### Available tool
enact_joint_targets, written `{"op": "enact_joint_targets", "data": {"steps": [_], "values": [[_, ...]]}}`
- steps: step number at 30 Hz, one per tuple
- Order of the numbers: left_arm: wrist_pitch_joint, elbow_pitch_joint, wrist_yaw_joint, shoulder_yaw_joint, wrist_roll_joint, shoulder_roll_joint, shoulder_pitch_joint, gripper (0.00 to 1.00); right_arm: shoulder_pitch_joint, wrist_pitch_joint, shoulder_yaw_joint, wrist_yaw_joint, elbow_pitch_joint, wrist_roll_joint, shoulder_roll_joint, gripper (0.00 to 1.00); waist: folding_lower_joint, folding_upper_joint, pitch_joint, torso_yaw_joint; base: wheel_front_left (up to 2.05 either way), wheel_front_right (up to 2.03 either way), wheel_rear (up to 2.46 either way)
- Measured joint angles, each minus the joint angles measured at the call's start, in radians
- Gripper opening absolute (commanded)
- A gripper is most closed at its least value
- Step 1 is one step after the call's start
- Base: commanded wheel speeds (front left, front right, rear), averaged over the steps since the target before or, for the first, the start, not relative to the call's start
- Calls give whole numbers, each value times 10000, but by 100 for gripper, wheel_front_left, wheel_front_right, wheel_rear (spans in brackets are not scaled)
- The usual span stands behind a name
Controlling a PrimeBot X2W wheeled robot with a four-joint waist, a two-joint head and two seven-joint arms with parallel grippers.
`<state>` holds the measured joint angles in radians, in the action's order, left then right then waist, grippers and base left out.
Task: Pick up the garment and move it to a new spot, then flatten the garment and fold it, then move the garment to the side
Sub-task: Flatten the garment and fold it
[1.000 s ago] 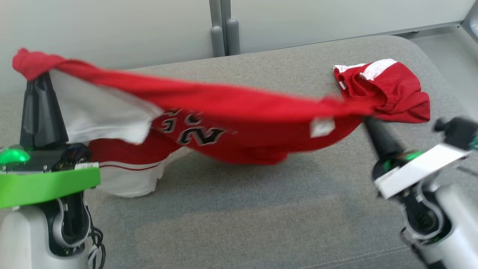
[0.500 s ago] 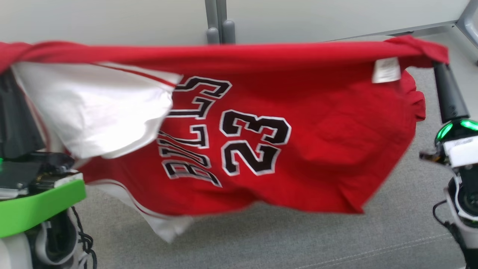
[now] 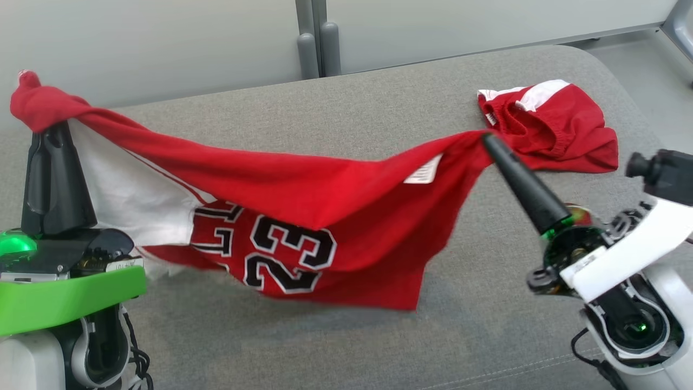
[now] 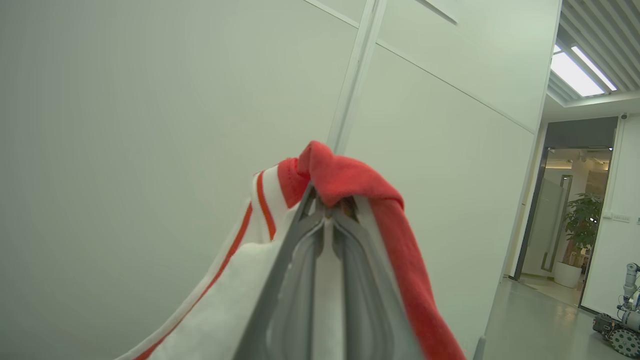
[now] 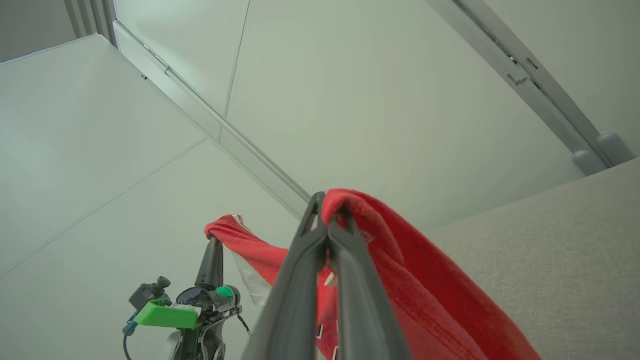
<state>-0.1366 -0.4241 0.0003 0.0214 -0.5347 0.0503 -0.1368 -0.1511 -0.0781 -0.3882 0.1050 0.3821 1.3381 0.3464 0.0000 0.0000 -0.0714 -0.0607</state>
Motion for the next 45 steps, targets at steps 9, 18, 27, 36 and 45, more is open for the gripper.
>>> {"op": "enact_joint_targets", "data": {"steps": [9,18,27,36,45], "values": [[8,-6,13,92,-69,0,4,0,-588,-71,368,31,2,-412,188,0,0,0,-44,-80,0,0,0],[-155,-736,8,171,-63,44,-23,0,-1085,1022,1910,86,435,-704,272,0,0,0,150,-43,0,0,0],[44,-2079,-6,196,-65,290,-31,0,-1086,1258,2211,92,1369,-610,391,0,0,0,388,-60,0,0,0],[1147,-1802,104,-157,-527,307,29,0,-878,698,1812,-146,610,-729,980,0,0,0,219,-92,0,0,0],[2406,1515,420,-128,-19,1212,-3480,0,-5789,840,2046,-1239,-2416,-3358,721,0,1,0,-471,15,0,0,0]]}}
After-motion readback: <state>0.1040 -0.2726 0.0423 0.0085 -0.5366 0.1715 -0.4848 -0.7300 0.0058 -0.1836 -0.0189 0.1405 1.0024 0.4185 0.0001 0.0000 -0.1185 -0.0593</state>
